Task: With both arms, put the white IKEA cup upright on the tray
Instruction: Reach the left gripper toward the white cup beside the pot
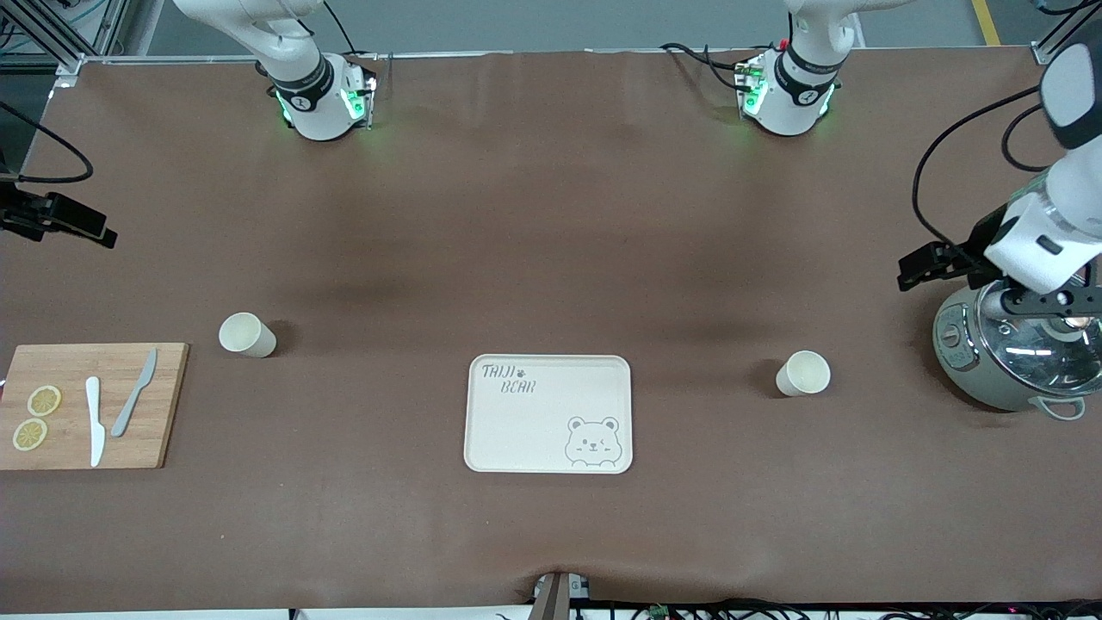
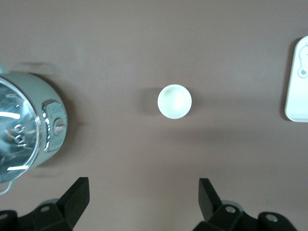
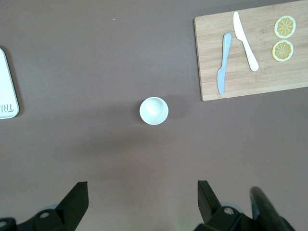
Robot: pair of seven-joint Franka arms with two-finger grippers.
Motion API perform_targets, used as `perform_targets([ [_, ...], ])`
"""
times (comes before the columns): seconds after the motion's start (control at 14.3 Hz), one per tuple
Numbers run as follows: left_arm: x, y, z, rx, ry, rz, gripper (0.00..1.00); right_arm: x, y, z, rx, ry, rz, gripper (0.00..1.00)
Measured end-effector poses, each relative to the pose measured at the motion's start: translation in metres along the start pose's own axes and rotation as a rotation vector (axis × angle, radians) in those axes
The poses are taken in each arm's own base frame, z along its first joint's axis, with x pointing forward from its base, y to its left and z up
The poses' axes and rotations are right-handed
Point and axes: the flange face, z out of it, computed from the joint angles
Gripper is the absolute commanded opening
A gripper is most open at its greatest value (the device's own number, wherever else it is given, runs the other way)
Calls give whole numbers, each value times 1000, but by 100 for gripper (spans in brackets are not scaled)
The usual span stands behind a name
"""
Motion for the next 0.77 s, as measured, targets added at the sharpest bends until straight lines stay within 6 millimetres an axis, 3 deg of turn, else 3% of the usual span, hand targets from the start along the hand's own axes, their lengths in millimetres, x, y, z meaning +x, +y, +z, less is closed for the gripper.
perform_targets([
  [0.35, -10, 6, 103, -7, 50, -1, 100, 12, 9, 19, -6, -30, 20, 100],
  [0.56, -8, 7, 154, -21, 88, 0, 100, 15, 8, 26, -7, -43, 19, 100],
  [0.77, 5, 8, 196, -43, 127, -17, 86, 27, 6, 56, -16, -103, 20, 100],
])
